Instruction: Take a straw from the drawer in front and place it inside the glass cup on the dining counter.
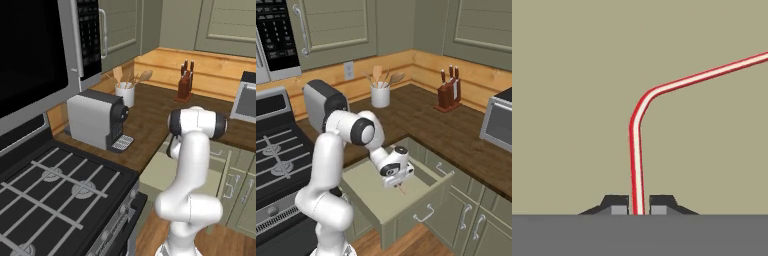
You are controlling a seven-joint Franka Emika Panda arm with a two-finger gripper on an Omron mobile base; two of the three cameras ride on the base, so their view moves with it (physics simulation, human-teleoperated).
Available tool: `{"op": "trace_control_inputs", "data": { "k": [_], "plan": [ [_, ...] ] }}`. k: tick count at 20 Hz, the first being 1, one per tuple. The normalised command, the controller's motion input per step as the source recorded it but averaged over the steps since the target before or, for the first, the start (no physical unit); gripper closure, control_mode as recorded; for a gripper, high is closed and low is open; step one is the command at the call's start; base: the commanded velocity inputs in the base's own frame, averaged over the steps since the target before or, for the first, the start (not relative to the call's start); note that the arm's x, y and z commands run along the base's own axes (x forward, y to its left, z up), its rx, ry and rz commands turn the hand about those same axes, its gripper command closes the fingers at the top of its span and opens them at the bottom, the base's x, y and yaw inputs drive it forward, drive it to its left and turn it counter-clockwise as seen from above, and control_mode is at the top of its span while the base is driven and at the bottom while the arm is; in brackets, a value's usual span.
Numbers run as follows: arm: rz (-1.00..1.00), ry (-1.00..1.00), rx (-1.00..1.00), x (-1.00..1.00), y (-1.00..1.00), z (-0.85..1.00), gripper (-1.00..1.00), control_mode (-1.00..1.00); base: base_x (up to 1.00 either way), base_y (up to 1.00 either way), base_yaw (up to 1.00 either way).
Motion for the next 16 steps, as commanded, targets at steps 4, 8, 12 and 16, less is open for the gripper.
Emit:
{"op": "trace_control_inputs", "data": {
  "k": [4, 8, 12, 16],
  "plan": [
    [0.00, 0.00, -0.06, -0.19, 0.03, 0.96, 1.00, -1.00, 0.00, 0.00, 0.00],
    [0.00, 0.00, -0.06, -0.37, 0.00, 1.00, 1.00, -1.00, 0.00, 0.00, 0.00],
    [-0.01, 0.00, -0.02, -0.44, 0.00, 1.00, 1.00, -1.00, 0.00, 0.00, 0.00],
    [-0.01, 0.04, 0.00, -0.34, 0.00, 1.00, 1.00, -1.00, 0.00, 0.00, 0.00]
  ]
}}
